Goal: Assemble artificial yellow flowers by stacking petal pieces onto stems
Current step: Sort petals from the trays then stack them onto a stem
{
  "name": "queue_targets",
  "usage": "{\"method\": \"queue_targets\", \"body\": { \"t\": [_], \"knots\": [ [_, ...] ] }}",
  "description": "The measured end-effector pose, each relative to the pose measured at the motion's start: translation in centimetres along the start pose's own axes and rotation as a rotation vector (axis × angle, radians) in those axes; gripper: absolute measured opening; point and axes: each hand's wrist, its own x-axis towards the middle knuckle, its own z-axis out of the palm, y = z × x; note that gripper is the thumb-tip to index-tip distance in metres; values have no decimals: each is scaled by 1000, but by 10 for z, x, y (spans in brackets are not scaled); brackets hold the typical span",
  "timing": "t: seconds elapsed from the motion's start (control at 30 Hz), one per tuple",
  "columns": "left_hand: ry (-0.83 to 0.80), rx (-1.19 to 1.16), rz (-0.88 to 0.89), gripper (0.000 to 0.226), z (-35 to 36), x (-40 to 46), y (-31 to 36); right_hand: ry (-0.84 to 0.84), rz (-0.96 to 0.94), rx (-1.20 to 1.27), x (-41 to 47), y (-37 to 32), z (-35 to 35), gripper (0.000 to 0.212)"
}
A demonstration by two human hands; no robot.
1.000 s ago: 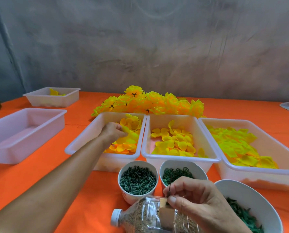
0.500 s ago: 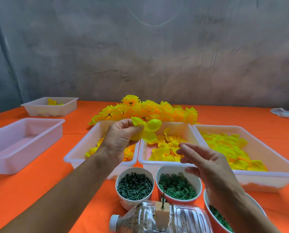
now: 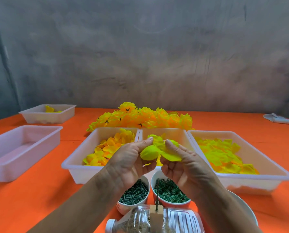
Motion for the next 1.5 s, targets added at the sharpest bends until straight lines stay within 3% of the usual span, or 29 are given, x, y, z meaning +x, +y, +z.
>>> {"method": "queue_targets", "body": {
  "t": [0.23, 0.37, 0.47, 0.53, 0.6, 0.7, 0.87, 1.0, 1.13, 1.37, 1.5],
  "knots": [
    [-39, 10, -15, 15, -4, -7, 2, -121, -131, -41, -4, 4, -4, 16],
    [-45, 99, 144, 30, -6, -10, 5, -145, -283, -190, -7, 7, -8, 24],
    [-104, 163, 406, 15, -8, -15, 4, -140, -376, -217, -7, 8, -12, 37],
    [-140, 289, 653, 10, -9, -20, -1, -125, -493, -270, -10, 8, -12, 28],
    [-67, 566, 932, 15, -11, -26, -6, -16, -755, -463, -13, 8, -12, 14],
    [123, 921, 1305, 19, -15, -32, -12, 174, -1189, -795, -20, 9, -16, 19],
    [141, 979, 1533, 13, -15, -39, -19, 229, -1476, -1011, -36, 10, -22, 12],
    [133, 1099, 1691, 7, -19, -39, -28, 252, -1541, -1091, -40, 12, -26, 10],
    [116, 1164, 1739, 10, -20, -38, -34, 255, -1543, -1096, -42, 13, -27, 8],
    [121, 1131, 1636, 2, -15, -40, -31, 234, -1460, -1027, -42, 14, -23, 13],
    [54, 1152, 1497, 16, -13, -44, -26, 131, -1181, -864, -43, 15, -21, 22]
  ]
}}
